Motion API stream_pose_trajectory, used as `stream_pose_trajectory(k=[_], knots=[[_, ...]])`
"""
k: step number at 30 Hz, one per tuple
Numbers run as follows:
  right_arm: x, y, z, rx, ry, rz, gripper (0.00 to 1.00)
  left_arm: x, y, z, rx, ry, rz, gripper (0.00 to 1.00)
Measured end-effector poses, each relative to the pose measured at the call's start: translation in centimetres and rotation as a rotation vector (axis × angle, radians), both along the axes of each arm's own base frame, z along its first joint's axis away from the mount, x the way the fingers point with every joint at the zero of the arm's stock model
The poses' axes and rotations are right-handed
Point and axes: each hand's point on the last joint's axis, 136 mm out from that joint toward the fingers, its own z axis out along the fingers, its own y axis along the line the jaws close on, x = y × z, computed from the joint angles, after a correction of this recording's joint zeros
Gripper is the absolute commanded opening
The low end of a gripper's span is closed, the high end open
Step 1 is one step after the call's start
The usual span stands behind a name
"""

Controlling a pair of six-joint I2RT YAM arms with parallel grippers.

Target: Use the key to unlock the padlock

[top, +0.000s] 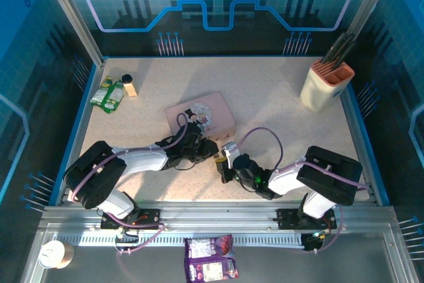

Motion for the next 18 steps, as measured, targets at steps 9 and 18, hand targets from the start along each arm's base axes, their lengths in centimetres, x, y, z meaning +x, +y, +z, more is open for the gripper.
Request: stream_pose_trajectory(k=[9, 18], knots=[[-0.5, 0.0, -0.1, 0.072, 0.072, 0.01, 0.0, 0.7, 0.5, 0.0, 0.007, -0.003, 0.041, 0.5], [-0.6, 0.1, 0.0, 0.108, 0.099, 0.007, 0.0, 0.9, 2.6, 0.9, 0.066, -0.026, 0.078, 0.68]])
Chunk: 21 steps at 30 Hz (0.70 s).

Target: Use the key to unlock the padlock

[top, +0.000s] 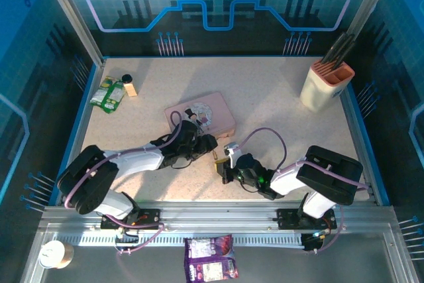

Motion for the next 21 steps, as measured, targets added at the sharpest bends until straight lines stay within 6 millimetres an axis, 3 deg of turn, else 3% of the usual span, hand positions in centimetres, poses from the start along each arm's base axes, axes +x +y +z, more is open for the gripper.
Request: stream_pose_trajectory(k=[11, 21], knots=[[0.7, -0.4, -1.0, 0.067, 0.112, -0.051, 0.0, -0.1, 4.2, 2.3, 0.094, -0.052, 0.047, 0.78], [0.9, -0.3, -1.9, 0.123, 0.203, -0.081, 0.0, -0.7, 6.5, 3.5, 0.174, -0.101, 0.042, 0.82]])
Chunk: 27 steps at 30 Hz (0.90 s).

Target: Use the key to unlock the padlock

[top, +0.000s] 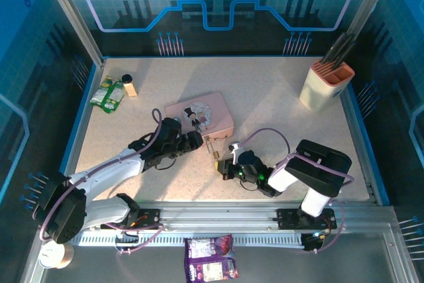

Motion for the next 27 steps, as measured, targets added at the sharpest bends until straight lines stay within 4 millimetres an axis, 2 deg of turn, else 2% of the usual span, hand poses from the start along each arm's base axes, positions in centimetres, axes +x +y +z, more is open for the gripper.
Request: stream_pose_trajectory(k=[20, 24, 27], knots=[[0.4, 0.0, -0.2, 0.129, 0.086, -0.043, 0.0, 0.0, 1.8, 0.4, 0.111, -0.017, 0.014, 0.85], [0.4, -0.1, -0.1, 0.128, 0.089, -0.042, 0.19, 0.3, 3.2, 1.4, 0.168, -0.05, 0.04, 0.86], [0.3, 0.0, 0.3, 0.136, 0.101, -0.037, 0.27, 1.5, 4.6, 2.5, 0.188, -0.088, 0.089, 0.87]])
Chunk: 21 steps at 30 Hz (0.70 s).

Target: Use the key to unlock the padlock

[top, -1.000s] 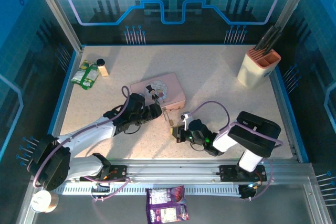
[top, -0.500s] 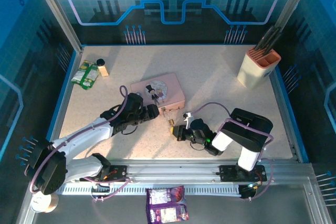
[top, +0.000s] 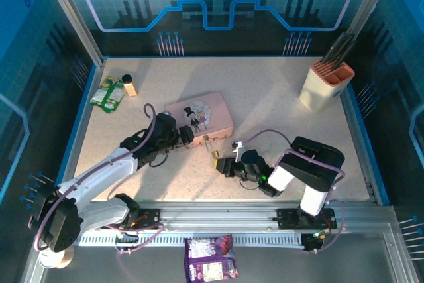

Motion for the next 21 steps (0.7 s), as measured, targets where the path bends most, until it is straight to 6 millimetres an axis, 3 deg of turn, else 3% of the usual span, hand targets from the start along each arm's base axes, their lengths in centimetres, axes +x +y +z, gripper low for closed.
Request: stream_pose_trajectory(k=[4, 9, 17, 21], knots=[[0.1, -0.2, 0.2, 0.005, 0.02, 0.0, 0.32, 0.9, 1.4, -0.3, 0.026, 0.0, 0.038, 0.87], [0.1, -0.3, 0.4, 0.012, 0.036, 0.008, 0.35, 1.4, 2.3, -2.1, 0.066, 0.047, 0.052, 0.88], [1.1, -1.8, 0.5, -0.103, 0.043, 0.005, 0.38, 2.8, 2.4, -2.9, 0.076, 0.055, 0.049, 0.88], [2.5, -1.2, 1.3, -0.146, 0.028, 0.041, 0.36, 3.3, 2.4, -3.4, 0.072, 0.058, 0.048, 0.87]])
